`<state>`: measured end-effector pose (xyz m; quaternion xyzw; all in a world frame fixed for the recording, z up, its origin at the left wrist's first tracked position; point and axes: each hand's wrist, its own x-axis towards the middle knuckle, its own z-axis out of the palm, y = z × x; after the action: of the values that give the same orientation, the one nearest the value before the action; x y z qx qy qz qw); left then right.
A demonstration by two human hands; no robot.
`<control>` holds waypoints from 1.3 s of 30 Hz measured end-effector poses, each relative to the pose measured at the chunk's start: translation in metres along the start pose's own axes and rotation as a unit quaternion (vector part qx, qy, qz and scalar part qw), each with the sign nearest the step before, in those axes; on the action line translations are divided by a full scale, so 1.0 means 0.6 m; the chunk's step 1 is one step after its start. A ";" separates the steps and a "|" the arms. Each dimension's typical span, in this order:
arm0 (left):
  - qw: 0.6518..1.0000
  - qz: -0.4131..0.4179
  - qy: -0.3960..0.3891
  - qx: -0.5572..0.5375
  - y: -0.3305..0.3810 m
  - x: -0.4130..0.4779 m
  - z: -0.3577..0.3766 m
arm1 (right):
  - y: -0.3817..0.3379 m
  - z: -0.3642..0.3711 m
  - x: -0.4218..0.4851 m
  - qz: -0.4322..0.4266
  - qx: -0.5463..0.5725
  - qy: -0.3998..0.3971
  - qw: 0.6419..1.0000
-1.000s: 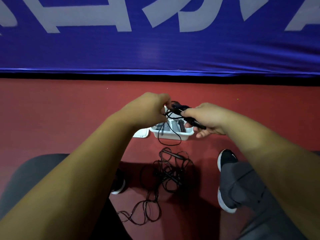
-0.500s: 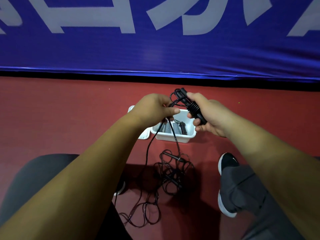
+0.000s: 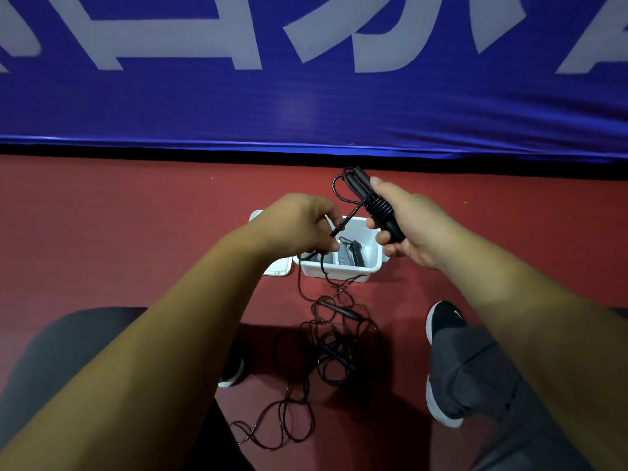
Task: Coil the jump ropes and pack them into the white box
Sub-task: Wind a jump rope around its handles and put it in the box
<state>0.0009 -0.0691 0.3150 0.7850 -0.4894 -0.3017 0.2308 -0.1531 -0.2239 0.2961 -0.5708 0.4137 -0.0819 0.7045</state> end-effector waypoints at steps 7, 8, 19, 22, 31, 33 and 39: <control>0.995 -0.005 -0.030 -0.093 0.002 0.001 -0.004 | -0.007 -0.003 -0.001 -0.029 -0.011 0.009 0.999; 0.992 -0.004 -0.039 -0.120 0.003 0.000 -0.003 | -0.008 -0.003 0.000 -0.033 -0.008 0.011 0.999; 0.946 0.001 -0.065 -0.318 0.010 -0.004 0.020 | -0.010 -0.003 -0.007 -0.043 -0.027 -0.005 0.999; 0.954 -0.005 -0.072 -0.291 0.000 0.003 0.026 | -0.009 -0.006 -0.007 -0.049 -0.038 -0.005 0.998; 0.999 -0.007 0.016 -0.044 -0.010 0.018 0.044 | 0.000 0.007 -0.013 -0.046 0.032 -0.023 0.998; 0.998 -0.006 0.022 -0.052 -0.006 0.020 0.041 | -0.002 0.007 -0.014 -0.039 0.045 -0.016 0.998; 0.969 -0.023 -0.043 -0.243 -0.003 0.016 0.019 | -0.014 0.005 -0.017 -0.063 0.021 -0.002 0.998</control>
<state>-0.0029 -0.0778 0.3032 0.7029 -0.3925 -0.4501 0.3864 -0.1544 -0.2187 0.3085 -0.5811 0.3733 -0.1338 0.7107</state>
